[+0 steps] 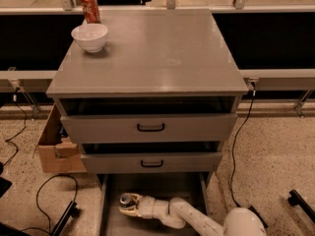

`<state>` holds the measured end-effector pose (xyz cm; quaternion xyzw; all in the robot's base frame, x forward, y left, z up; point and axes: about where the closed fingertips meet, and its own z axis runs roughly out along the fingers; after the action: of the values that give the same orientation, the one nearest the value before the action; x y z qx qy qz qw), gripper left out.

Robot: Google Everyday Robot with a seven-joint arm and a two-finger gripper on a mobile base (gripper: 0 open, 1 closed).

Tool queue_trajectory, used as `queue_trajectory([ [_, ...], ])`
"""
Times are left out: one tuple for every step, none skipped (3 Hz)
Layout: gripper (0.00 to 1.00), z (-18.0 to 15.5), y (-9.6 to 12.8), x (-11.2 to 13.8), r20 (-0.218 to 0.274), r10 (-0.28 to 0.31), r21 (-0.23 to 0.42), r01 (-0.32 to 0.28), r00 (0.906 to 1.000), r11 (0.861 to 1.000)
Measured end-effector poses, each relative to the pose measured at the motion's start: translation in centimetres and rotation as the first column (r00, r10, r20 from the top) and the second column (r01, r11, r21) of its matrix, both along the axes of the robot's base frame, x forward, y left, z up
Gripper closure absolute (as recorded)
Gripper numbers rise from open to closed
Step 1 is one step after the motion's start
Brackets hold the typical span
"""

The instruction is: Place redbull can into bottom drawer

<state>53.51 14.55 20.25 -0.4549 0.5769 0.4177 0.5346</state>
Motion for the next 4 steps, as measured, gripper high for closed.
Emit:
queue_trajectory([
  [0.59,-0.02,0.15,-0.04,-0.001,0.001,0.001,-0.001,1.0,1.0],
  [0.36,0.02,0.35,-0.13,-0.002,0.004,0.003,-0.004,1.0,1.0],
  [0.13,0.06,0.56,-0.21,-0.002,0.007,0.005,-0.007,1.0,1.0],
  [0.0,0.09,0.73,-0.28,-0.003,0.009,0.007,-0.009,1.0,1.0],
])
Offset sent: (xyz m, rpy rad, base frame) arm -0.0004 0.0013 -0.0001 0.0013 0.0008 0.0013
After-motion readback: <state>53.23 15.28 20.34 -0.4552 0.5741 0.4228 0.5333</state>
